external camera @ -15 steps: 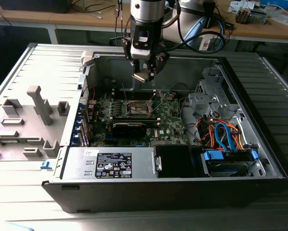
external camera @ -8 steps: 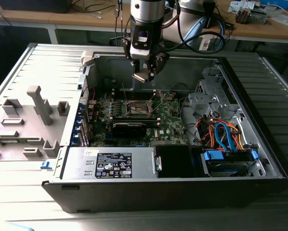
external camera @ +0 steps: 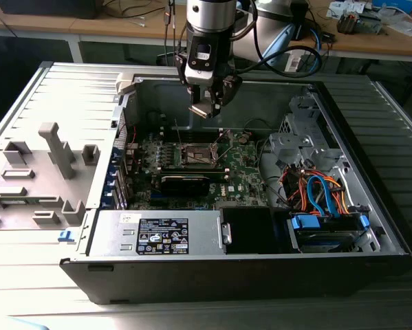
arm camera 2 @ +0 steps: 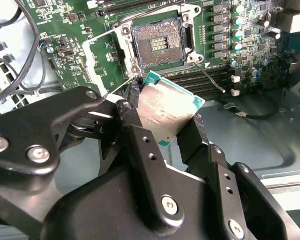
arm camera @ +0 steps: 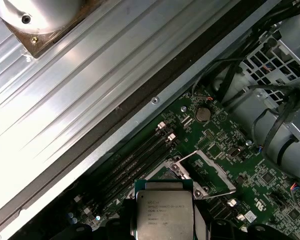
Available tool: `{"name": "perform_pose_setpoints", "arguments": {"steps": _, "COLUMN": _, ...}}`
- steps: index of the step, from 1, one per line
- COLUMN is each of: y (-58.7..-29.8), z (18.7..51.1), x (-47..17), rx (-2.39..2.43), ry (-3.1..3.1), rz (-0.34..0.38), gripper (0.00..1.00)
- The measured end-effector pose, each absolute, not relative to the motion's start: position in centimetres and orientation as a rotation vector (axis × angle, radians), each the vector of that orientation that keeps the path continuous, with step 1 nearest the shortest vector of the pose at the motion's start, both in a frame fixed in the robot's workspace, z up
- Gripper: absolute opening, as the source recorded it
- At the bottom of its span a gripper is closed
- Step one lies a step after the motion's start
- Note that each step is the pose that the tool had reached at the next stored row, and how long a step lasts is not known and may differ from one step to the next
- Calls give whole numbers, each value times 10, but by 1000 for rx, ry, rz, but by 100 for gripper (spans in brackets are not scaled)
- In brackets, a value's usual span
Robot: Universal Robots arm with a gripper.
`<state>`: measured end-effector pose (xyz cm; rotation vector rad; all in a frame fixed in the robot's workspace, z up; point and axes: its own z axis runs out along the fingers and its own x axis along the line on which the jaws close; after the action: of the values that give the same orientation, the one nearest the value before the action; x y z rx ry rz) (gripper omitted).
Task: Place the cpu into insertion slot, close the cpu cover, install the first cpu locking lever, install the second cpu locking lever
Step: 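Place the cpu into insertion slot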
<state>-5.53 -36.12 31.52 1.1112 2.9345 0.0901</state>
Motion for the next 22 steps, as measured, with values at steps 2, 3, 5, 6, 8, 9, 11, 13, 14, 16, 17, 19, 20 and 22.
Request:
{"name": "perform_pose_setpoints", "arguments": {"steps": 2, "y": -361, "z": 315, "x": -55, "rx": 1115, "ry": 2933, "rz": 90, "gripper": 55}}
{"name": "perform_pose_setpoints", "arguments": {"steps": 3, "y": -361, "z": 315, "x": -55, "rx": 1116, "ry": 2933, "rz": 90, "gripper": 55}}
{"name": "perform_pose_setpoints", "arguments": {"steps": 5, "y": -361, "z": 315, "x": -55, "rx": 1119, "ry": 2931, "rz": 90, "gripper": 55}}
{"name": "perform_pose_setpoints", "arguments": {"steps": 6, "y": -361, "z": 315, "x": -55, "rx": 1121, "ry": 2931, "rz": 90, "gripper": 55}}
{"name": "perform_pose_setpoints", "arguments": {"steps": 8, "y": -361, "z": 315, "x": -55, "rx": 1124, "ry": 2930, "rz": 90, "gripper": 55}}
{"name": "perform_pose_setpoints", "arguments": {"steps": 9, "y": -361, "z": 315, "x": -55, "rx": 1125, "ry": 2929, "rz": 90, "gripper": 55}}
{"name": "perform_pose_setpoints", "arguments": {"steps": 11, "y": -361, "z": 315, "x": -55, "rx": 1130, "ry": 2927, "rz": 90, "gripper": 55}}
{"name": "perform_pose_setpoints", "arguments": {"steps": 13, "y": -361, "z": 315, "x": -55, "rx": 1133, "ry": 2926, "rz": 90, "gripper": 55}}
{"name": "perform_pose_setpoints", "arguments": {"steps": 14, "y": -361, "z": 315, "x": -55, "rx": 1135, "ry": 2925, "rz": 90, "gripper": 55}}
{"name": "perform_pose_setpoints", "arguments": {"steps": 16, "y": -361, "z": 315, "x": -55, "rx": 1140, "ry": 2923, "rz": 90, "gripper": 55}}
{"name": "perform_pose_setpoints", "arguments": {"steps": 17, "y": -361, "z": 315, "x": -55, "rx": 1142, "ry": 2922, "rz": 90, "gripper": 55}}
{"name": "perform_pose_setpoints", "arguments": {"steps": 19, "y": -361, "z": 315, "x": -55, "rx": 1146, "ry": 2920, "rz": 90, "gripper": 55}}
{"name": "perform_pose_setpoints", "arguments": {"steps": 20, "y": -361, "z": 315, "x": -55, "rx": 1148, "ry": 2920, "rz": 90, "gripper": 55}}
{"name": "perform_pose_setpoints", "arguments": {"steps": 22, "y": -361, "z": 315, "x": -55, "rx": 1151, "ry": 2918, "rz": 90, "gripper": 55}}
